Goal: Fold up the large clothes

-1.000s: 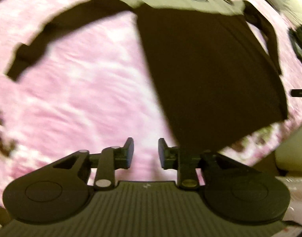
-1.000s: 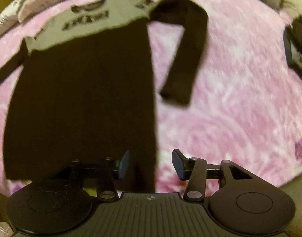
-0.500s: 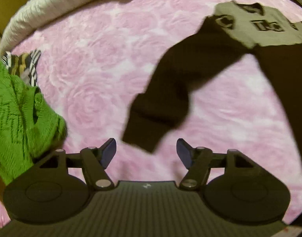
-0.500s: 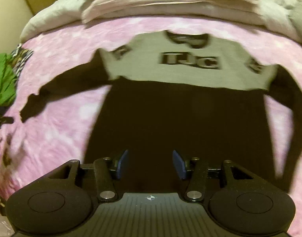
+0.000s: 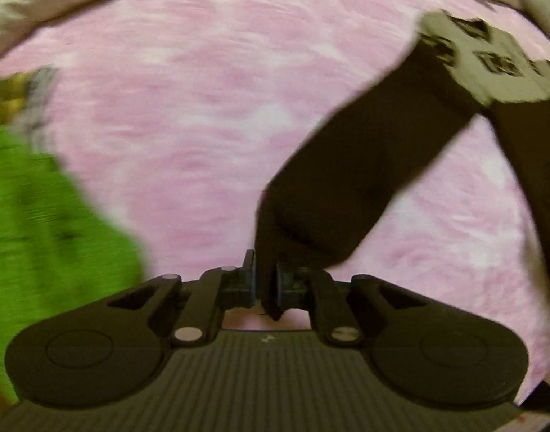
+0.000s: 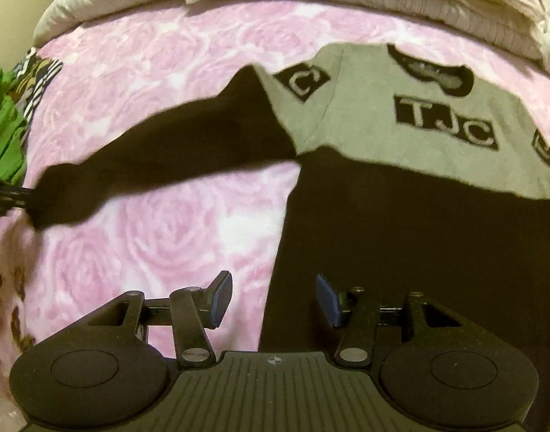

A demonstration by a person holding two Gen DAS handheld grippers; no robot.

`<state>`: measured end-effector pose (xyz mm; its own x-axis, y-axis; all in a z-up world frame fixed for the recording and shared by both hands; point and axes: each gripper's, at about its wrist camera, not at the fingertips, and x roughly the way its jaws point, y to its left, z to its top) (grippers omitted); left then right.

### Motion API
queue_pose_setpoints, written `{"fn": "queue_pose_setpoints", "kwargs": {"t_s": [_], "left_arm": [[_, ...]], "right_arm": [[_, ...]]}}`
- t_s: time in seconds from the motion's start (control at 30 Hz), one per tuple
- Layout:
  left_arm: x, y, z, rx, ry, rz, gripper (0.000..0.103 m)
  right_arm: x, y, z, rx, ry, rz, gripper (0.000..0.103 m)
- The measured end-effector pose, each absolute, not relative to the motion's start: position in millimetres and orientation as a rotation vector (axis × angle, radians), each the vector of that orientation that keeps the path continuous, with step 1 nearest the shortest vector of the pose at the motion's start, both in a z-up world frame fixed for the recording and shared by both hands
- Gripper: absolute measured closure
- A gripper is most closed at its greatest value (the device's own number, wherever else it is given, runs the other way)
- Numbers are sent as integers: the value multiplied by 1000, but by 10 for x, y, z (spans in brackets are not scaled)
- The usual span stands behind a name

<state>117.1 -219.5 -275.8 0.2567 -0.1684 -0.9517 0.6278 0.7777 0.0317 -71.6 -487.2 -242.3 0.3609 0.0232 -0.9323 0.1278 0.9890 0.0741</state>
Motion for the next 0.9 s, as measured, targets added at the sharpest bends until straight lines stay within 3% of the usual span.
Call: {"fn": "queue_pose_setpoints", "kwargs": {"t_s": [0.17, 0.4, 0.7, 0.9], "left_arm": [[1304, -1939, -2805, 470, 1289, -476, 89], [1167, -2232, -2627, 531, 1213, -459, 81], [610, -3463, -2397, 548, 1148, -555, 75], [-98, -4596, -2445, 578, 1172, -575, 70]], "right_arm": [[-640, -5026, -2394, 176, 1198, -139, 54], [-881, -5545, -2222, 220, 1156, -293, 54], [-1730, -7168, -2160, 223, 1112, -575, 53], [-2272, -8367, -2492, 347, 1124, -602, 54]]}}
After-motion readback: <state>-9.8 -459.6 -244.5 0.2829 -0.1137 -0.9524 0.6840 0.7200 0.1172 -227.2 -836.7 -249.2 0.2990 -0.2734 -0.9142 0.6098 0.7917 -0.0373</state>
